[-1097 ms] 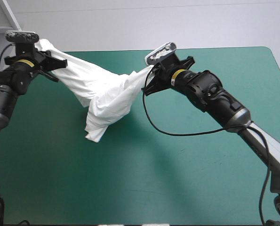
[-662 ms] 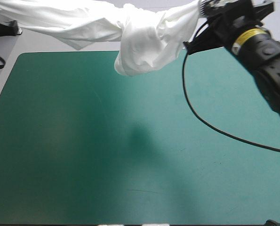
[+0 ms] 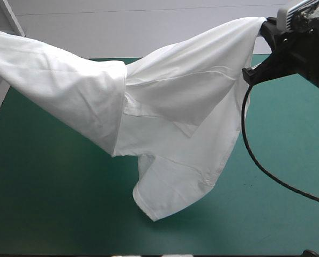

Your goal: Fold the cloth

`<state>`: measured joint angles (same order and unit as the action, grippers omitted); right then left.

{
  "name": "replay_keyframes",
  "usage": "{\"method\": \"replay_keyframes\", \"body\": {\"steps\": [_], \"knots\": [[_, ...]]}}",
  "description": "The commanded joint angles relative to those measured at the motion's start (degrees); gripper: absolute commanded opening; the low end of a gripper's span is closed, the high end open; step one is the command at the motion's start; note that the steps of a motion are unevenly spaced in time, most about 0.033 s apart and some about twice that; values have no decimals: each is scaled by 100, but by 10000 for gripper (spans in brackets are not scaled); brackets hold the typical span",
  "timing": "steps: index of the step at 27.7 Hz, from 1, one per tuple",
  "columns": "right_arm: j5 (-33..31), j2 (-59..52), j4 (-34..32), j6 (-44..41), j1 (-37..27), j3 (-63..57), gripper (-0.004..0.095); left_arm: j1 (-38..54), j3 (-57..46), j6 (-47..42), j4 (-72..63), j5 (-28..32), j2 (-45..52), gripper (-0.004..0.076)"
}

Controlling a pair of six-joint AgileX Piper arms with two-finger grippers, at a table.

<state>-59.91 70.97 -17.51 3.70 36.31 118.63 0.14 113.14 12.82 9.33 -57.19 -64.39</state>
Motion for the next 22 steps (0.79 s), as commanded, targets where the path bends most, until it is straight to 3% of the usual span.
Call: {"method": "replay_keyframes", "body": {"steps": [1,8,10,15,22], "knots": [[421,82,-130,64,-1,110,-17,10,-434,-41,-12,641,10,21],[412,1429,-456,33,-1,77,-17,10,-2555,-41,-400,2433,-14,20],[520,1866,-855,-82,-1,77,-18,10,-2961,-41,-400,2905,-99,20],[1254,2755,-2019,-938,-324,77,-17,10,-3456,-41,-400,3806,-747,20],[2083,3717,-2006,-1306,-898,77,-17,10,-3453,-41,-519,4786,-2077,20]]}}
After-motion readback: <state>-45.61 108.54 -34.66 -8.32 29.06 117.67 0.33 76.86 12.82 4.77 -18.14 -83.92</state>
